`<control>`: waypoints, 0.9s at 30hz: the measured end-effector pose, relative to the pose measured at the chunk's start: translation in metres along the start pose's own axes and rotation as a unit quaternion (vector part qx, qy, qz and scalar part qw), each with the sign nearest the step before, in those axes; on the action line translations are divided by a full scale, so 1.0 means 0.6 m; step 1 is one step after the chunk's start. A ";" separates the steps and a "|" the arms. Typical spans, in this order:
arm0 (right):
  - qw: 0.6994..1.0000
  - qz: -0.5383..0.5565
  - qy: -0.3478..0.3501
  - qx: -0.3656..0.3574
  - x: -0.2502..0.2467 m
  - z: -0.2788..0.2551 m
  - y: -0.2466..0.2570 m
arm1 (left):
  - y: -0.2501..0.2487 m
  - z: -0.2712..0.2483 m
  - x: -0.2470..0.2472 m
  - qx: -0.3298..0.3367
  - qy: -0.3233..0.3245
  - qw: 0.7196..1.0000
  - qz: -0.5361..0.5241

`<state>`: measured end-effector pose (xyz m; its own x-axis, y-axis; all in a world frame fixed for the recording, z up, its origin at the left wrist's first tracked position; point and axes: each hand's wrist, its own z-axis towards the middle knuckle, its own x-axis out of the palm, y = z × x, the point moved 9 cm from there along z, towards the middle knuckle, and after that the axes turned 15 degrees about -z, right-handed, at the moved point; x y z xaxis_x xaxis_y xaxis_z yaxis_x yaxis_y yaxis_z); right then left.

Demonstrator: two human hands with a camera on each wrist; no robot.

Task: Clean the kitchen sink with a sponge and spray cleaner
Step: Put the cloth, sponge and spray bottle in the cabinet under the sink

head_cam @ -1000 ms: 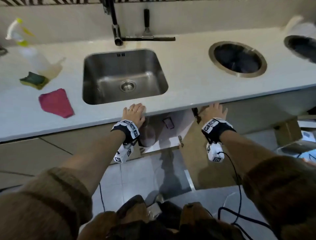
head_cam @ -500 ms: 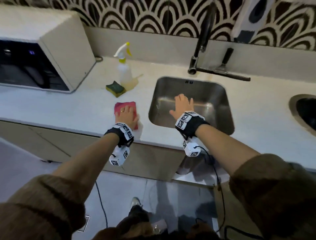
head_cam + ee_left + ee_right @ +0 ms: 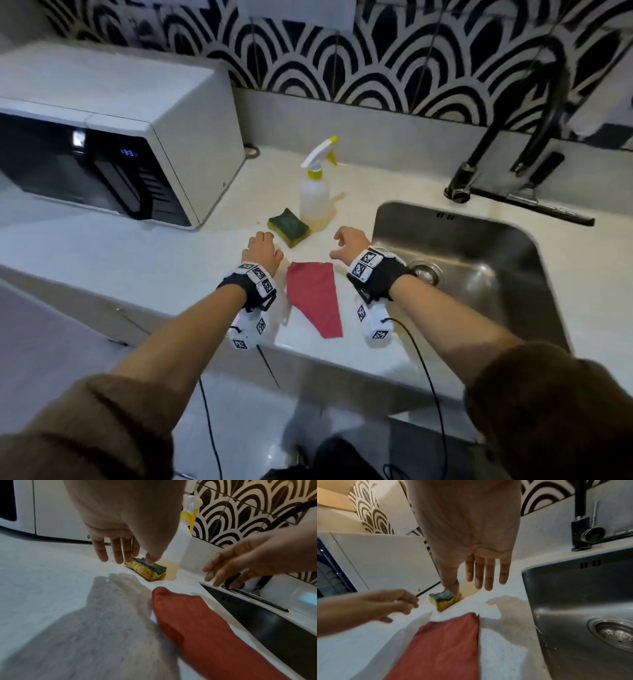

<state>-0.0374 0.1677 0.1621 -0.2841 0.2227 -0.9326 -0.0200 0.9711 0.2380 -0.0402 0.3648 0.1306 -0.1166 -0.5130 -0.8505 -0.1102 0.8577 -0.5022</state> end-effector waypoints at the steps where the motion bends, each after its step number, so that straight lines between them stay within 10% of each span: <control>1: 1.000 0.002 0.027 -0.009 0.020 0.008 0.006 | 0.001 0.014 0.002 -0.006 0.000 1.000 -0.014; 18: 0.980 -0.022 0.162 -0.115 0.107 0.100 0.032 | 0.010 0.143 0.012 -0.188 0.018 0.979 -0.069; 27: 0.979 -0.038 0.159 -0.121 0.112 0.110 0.034 | 0.002 0.109 0.013 -0.171 0.014 0.961 -0.219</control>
<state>0.0065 0.2081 0.0866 -0.5560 0.0757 -0.8278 -0.2686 0.9261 0.2651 0.0233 0.3641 0.1135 -0.0118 -0.8273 -0.5616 -0.4715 0.4999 -0.7265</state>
